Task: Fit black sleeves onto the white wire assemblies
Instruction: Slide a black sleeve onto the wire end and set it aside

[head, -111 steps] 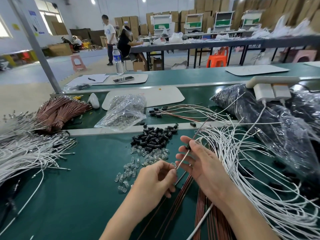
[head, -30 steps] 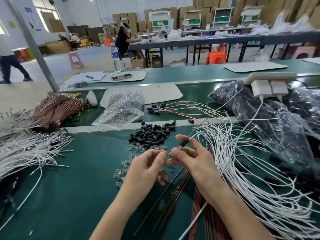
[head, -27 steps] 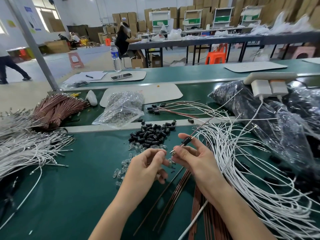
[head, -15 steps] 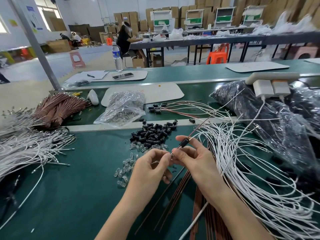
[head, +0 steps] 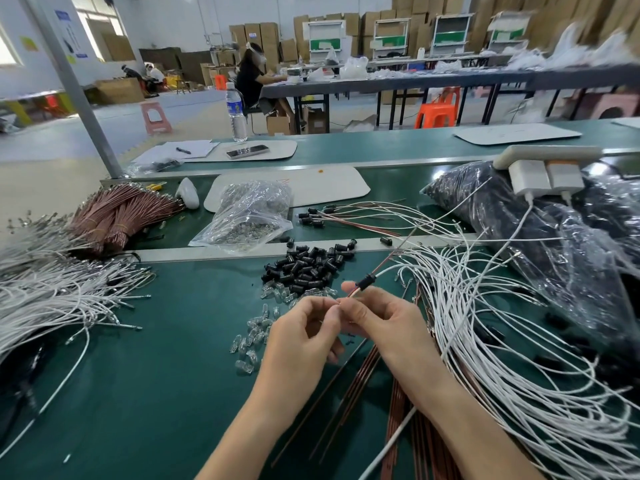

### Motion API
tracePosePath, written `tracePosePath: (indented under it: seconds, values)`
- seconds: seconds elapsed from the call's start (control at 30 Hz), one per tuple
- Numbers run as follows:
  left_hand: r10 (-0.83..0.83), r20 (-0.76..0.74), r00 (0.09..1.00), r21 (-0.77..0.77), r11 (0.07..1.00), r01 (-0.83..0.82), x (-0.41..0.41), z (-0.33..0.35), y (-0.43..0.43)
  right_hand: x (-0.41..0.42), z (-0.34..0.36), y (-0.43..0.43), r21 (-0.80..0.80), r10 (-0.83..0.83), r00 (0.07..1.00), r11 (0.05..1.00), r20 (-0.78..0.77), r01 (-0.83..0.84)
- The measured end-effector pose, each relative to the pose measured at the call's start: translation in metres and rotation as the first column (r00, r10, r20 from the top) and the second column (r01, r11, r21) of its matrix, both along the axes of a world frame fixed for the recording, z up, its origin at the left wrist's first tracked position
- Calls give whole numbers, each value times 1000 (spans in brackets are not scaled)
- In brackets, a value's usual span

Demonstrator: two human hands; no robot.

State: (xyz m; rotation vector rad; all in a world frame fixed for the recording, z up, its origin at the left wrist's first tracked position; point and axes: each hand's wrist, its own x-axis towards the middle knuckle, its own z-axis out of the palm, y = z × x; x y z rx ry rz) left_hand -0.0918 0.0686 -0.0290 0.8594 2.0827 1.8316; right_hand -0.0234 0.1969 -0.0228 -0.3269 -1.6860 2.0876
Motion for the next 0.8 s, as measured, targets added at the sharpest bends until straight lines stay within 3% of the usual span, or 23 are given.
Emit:
tracePosePath:
  seconds: [0.37,0.47,0.57,0.67,0.73,0.8]
  values:
    - [5,-179,984,-55,998,-15,1,1,-4,0,-2,-1,63,-62,998,996,11,62]
    - [178,-309,934,-79,974,-212,-9,3,-16,-1,-4,3,39,-114,993,993,20,113]
    - [374,-490,787,-246,807,-536,-28,2,-36,-2,-5,7,10,-147,989,989,33,146]
    - [294,-546,784,-561,567,-603,-40,-1,-40,-2,-6,8,8,-157,987,988,31,157]
    - [250,-546,799,-623,517,-587,-41,-2,-36,-2,-6,8,-18,-162,986,987,30,162]
    - [242,-543,804,-614,539,-577,-41,-3,-34,-2,-7,8,-31,-173,984,984,40,174]
